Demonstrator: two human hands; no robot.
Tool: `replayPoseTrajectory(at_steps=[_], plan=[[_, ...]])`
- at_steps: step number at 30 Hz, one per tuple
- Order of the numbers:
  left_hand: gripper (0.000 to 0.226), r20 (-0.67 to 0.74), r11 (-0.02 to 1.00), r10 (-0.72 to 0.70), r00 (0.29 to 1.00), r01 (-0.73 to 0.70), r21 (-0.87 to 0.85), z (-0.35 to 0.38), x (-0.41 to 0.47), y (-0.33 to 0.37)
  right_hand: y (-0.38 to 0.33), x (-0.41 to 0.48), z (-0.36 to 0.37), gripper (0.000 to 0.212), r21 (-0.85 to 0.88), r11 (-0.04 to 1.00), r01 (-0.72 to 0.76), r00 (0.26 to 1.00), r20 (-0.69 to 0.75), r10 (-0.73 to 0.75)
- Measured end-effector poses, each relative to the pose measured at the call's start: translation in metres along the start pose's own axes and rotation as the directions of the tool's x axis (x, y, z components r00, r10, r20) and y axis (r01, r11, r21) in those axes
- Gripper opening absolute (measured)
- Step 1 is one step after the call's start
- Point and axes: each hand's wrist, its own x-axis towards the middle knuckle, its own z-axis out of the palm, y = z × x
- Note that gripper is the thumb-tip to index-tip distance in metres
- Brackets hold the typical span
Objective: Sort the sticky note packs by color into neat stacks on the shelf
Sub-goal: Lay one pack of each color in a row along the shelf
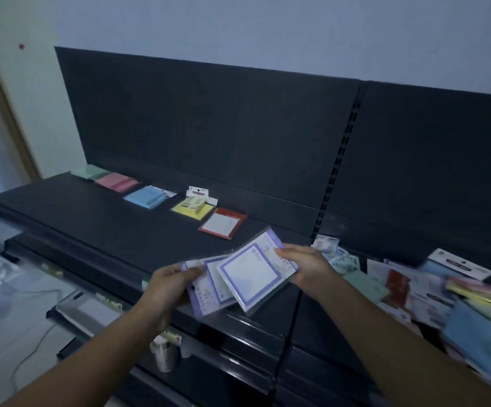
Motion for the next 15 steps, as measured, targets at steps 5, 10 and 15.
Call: replayPoseTrajectory(at_steps=[5, 10, 15], plan=[[0.021, 0.051, 0.997, -0.078, 0.996, 0.079, -0.014, 0.005, 0.025, 0.009, -0.004, 0.008, 0.000, 0.005, -0.120, 0.993, 0.013, 0.996, -0.083, -0.023], [0.049, 0.117, 0.977, -0.133, 0.984, 0.110, 0.184, 0.019, 0.055, 0.021, -0.015, 0.031, -0.001, 0.005, -0.412, 0.896, 0.166, 0.986, 0.062, -0.154], [0.039, 0.281, 0.926, -0.153, 0.947, 0.039, 0.375, 0.051, 0.084, 0.038, -0.013, 0.058, -0.002, 0.008, -0.550, 0.814, 0.186, 0.965, 0.258, -0.046]])
